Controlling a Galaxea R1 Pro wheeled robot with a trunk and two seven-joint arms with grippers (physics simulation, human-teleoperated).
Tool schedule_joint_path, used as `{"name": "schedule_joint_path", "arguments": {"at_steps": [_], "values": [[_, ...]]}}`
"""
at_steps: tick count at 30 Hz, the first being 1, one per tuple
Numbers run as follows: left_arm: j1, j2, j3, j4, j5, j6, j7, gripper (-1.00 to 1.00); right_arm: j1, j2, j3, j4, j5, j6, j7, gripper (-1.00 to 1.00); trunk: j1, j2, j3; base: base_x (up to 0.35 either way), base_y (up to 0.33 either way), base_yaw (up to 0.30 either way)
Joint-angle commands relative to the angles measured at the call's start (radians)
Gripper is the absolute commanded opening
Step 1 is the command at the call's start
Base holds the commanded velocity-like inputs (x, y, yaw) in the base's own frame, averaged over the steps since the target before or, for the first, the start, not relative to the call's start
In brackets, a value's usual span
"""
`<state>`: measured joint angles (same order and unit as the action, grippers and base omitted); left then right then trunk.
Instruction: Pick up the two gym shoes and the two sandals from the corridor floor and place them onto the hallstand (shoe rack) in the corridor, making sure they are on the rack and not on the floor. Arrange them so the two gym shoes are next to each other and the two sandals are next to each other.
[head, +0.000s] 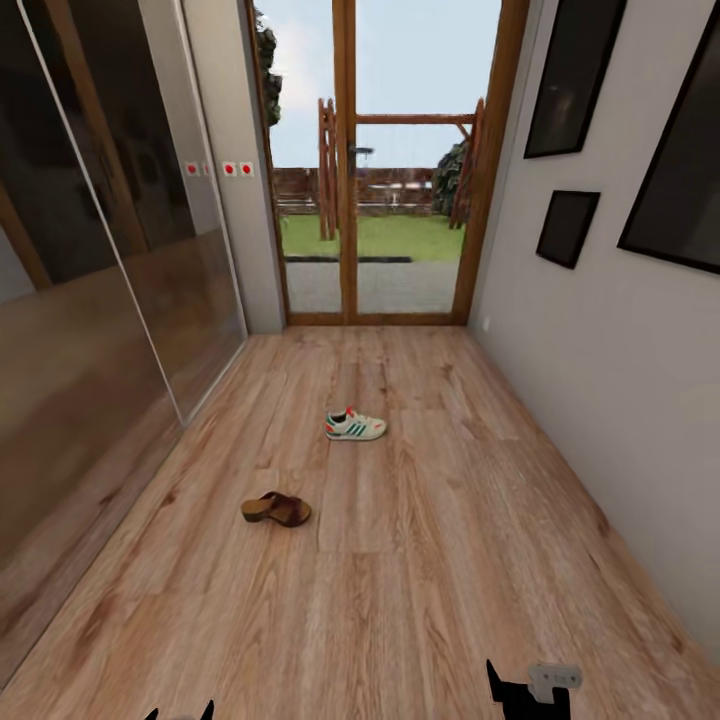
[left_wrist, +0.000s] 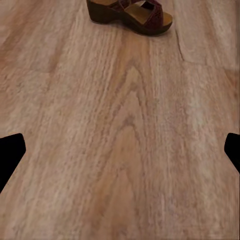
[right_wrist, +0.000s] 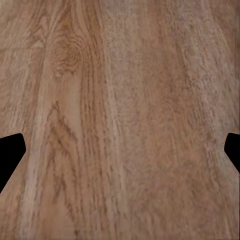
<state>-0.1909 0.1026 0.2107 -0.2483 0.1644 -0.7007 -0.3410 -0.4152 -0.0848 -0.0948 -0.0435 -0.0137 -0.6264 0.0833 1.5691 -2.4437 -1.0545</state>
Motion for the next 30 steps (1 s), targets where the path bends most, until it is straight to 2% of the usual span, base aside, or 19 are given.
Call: {"name": "schedule_joint_path", "arguments": {"at_steps": [1, 30], "values": [[0.0, 0.0, 0.002, 0.001, 0.01, 0.0, -0.01, 1.0, 0.0, 0.0, -0.008, 0.001, -0.002, -0.003, 0.009, 1.0, 0.0, 0.0, -0.001, 0.214, -0.219, 0.0], [0.001, 0.002, 0.003, 0.001, 0.012, 0.0, -0.01, 1.0, 0.0, 0.002, -0.008, 0.002, -0.001, -0.003, 0.009, 1.0, 0.0, 0.0, -0.001, 0.229, -0.205, 0.0]]}}
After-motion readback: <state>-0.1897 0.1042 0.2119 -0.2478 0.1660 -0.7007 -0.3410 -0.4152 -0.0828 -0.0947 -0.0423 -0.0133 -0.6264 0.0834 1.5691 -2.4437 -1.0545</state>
